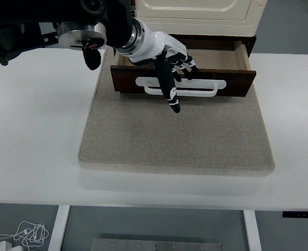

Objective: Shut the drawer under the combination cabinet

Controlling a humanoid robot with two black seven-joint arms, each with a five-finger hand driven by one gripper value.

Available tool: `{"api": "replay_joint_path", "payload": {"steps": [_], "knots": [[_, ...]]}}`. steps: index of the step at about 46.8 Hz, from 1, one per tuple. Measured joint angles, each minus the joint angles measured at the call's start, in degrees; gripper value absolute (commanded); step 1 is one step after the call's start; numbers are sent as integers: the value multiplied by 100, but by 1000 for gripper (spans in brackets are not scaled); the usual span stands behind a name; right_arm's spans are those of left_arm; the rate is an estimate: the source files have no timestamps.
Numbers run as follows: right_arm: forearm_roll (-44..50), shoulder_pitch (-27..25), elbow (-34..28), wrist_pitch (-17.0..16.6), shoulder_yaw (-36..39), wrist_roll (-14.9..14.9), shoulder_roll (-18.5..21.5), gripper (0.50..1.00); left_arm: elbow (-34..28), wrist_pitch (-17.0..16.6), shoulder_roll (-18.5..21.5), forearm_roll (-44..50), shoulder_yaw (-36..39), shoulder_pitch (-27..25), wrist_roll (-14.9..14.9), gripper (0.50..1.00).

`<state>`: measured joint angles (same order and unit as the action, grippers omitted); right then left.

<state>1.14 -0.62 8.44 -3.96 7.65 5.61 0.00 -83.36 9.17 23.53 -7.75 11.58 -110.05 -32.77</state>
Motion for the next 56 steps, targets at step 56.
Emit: {"api": "replay_joint_path", "payload": {"steps": [56], "knots": [[0,0,0,0,-1,-3,0,928,423,-3,-332,5,143,284,19,1000]]}}
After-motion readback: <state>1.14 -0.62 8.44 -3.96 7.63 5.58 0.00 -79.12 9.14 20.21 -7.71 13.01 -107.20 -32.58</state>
